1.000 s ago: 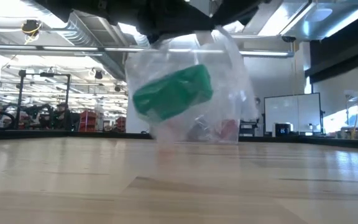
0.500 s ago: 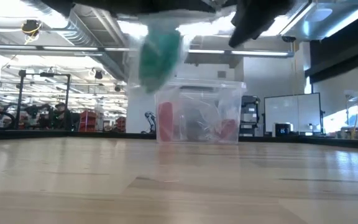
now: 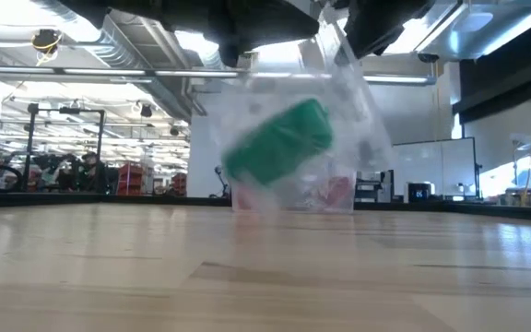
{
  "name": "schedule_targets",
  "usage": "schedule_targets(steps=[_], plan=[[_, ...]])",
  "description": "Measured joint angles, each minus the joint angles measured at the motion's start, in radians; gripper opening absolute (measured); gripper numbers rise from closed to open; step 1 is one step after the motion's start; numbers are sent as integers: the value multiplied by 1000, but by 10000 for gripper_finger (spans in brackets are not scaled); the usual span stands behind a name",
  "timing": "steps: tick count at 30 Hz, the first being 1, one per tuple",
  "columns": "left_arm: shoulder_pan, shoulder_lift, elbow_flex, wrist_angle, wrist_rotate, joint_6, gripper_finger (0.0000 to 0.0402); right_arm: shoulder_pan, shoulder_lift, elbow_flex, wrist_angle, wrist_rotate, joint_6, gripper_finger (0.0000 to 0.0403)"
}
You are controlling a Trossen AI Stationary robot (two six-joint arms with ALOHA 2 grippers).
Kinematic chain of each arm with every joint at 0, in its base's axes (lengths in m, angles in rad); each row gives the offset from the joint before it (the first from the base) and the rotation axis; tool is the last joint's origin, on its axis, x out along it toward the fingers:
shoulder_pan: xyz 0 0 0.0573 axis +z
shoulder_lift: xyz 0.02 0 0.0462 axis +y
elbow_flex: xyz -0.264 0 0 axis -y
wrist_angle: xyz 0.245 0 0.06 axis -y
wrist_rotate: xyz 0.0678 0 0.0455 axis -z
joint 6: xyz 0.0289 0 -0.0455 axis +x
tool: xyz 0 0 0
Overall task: Roll bandage
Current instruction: Close the transparent zip lock bag
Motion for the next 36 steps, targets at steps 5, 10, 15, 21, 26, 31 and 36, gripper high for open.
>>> schedule_targets(steps=[5,10,15,21,26,31,36], plan=[[13,0,0,-2,1,-26,39,0,0,1,-31,-8,0,110],[16,0,0,-8,2,-29,83,0,-3,-58,0,-8,-1,163],[15,2,-1,-96,4,-57,106,14,-3,-201,1,4,67,183],[14,-1,-1,-213,4,-116,105,75,-2,-372,265,85,77,176],[0,-74,31,-442,3,-165,97,86,-2,-445,570,159,-27,173],[-54,-160,41,-696,2,-294,92,86,22,-488,916,87,-272,172],[-133,-177,38,-816,-25,-423,92,94,135,-490,1080,-35,-634,172]])
